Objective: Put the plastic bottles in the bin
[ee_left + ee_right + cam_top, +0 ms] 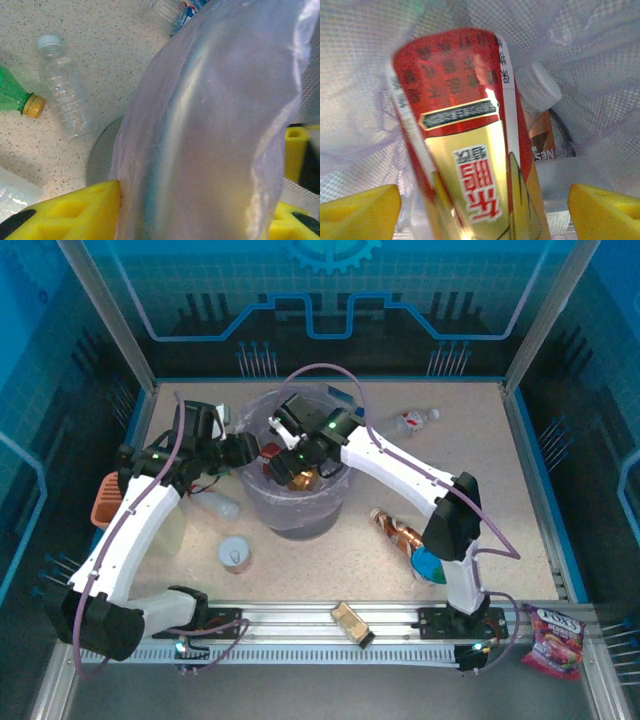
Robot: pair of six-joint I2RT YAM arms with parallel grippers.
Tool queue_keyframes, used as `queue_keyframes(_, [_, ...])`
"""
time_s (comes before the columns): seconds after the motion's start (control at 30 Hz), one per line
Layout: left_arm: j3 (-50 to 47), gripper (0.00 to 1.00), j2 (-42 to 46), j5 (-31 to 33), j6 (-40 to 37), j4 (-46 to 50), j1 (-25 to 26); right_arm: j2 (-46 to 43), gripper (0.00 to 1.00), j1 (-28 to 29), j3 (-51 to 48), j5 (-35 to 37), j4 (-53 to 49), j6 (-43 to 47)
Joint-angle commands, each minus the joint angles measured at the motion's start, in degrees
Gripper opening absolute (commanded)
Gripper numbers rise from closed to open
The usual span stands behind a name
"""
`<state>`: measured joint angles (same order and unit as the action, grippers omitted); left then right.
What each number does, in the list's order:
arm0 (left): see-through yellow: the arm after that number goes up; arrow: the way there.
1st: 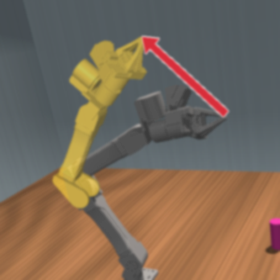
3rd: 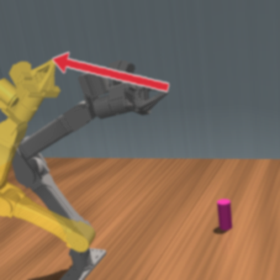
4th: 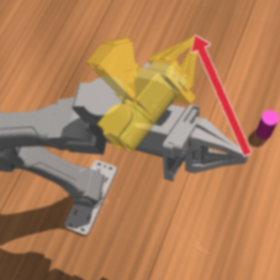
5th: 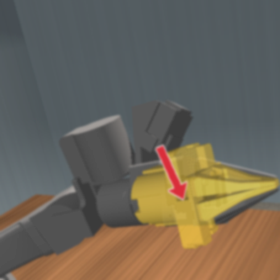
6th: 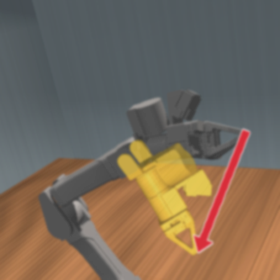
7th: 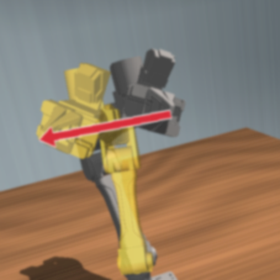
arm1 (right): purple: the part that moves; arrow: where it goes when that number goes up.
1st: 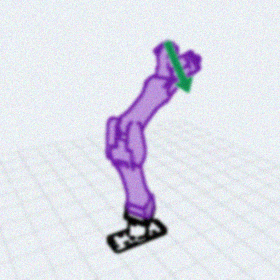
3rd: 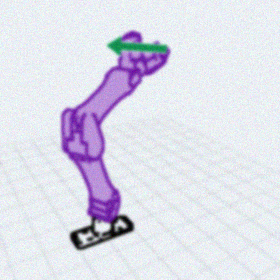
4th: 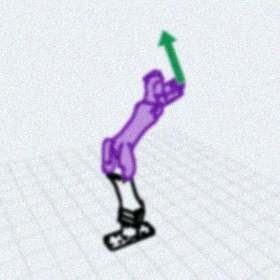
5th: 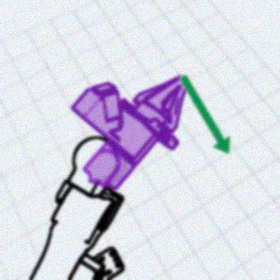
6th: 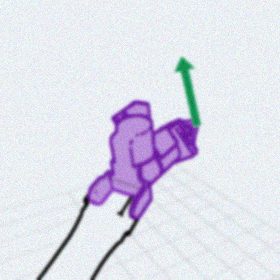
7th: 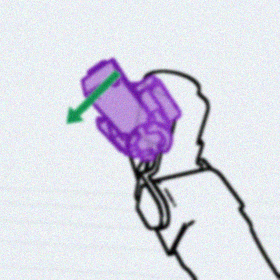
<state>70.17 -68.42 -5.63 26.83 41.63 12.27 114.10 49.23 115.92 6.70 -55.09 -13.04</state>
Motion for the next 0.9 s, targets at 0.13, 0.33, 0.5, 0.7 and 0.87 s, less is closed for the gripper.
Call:
queue_keyframes(0.13, [0.3, 0.48, -0.7, 0.3, -1.7, -0.6, 0.6, -8.1, 0.88, 0.5, 7.7, 1.3, -4.1, 0.7])
queue_keyframes(0.33, [0.8, 0.48, -0.3, -0.3, -1.8, -0.5, 0.5, -15.1, 0.89, -2.5, 3.9, -0.2, -1.0, -2.7])
queue_keyframes(0.5, [1.5, 0.48, -0.2, 0.1, -2.6, 0.5, 0.6, -23.9, 0.91, -8.5, -6.1, -4.7, 5.8, -6.5])
queue_keyframes(0.7, [1.9, 0.48, 0.1, 0.4, -2.9, 0.8, 0.6, -36.4, 0.93, -19.9, -21.9, -8.9, 14.8, -14.2])
queue_keyframes(0.87, [1.6, 0.48, 0.1, 0.2, -3.3, 0.8, 0.6, -43.8, 0.98, -31.2, -32.8, -9.2, 15.1, -23.0])
